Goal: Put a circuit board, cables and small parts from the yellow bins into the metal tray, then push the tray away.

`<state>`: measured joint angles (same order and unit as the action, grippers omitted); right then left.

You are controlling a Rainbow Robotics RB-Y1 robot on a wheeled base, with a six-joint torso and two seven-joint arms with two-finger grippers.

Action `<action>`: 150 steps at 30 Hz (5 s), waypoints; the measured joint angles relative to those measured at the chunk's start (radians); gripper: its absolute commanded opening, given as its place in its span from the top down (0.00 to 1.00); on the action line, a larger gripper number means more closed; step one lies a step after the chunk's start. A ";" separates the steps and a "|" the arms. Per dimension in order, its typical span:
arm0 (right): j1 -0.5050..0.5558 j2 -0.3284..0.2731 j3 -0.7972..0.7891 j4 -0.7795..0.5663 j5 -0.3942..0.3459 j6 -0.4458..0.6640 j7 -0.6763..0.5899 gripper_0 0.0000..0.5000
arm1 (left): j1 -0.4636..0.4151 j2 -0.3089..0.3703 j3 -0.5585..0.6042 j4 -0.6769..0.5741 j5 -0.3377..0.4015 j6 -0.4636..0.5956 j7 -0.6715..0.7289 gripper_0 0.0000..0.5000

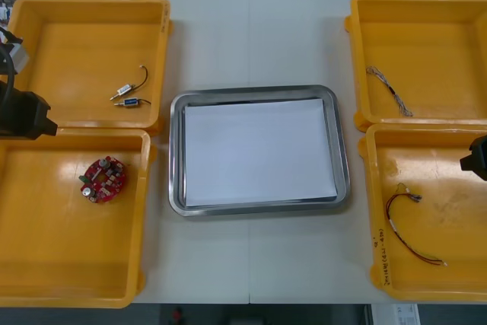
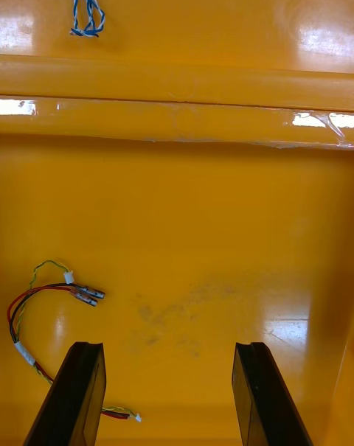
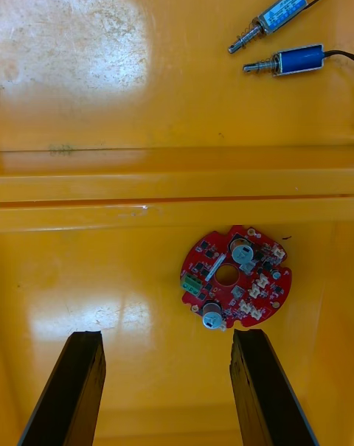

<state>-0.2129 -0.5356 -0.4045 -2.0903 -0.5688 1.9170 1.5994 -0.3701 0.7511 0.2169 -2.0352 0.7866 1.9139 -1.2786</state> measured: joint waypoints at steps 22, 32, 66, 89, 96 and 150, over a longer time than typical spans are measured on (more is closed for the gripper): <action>0.000 0.000 0.000 0.000 0.000 0.000 0.000 0.00 | 0.000 0.000 0.000 0.000 0.000 0.000 0.000 0.00; 0.000 0.000 0.000 0.000 0.000 0.000 0.000 0.00 | 0.000 0.000 0.000 0.000 0.000 0.000 0.000 0.00; 0.086 0.001 0.037 -0.145 -0.001 0.000 0.000 0.00 | 0.016 -0.001 -0.030 0.002 0.001 0.000 0.000 0.00; 0.337 0.046 0.264 -0.235 -0.007 -0.152 0.000 0.00 | 0.102 -0.001 -0.059 0.003 0.047 -0.003 0.000 0.00; 0.356 0.046 0.279 -0.230 0.005 -0.241 0.000 0.00 | 0.142 -0.001 -0.107 0.004 0.043 -0.099 0.000 0.00; 0.412 0.048 0.397 -0.067 0.144 -0.473 0.098 0.00 | 0.222 -0.001 -0.273 0.125 -0.032 -0.389 0.000 0.00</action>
<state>0.1994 -0.4873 -0.0072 -2.1570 -0.4243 1.4438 1.6973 -0.1481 0.7501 -0.0566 -1.9105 0.7547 1.5251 -1.2785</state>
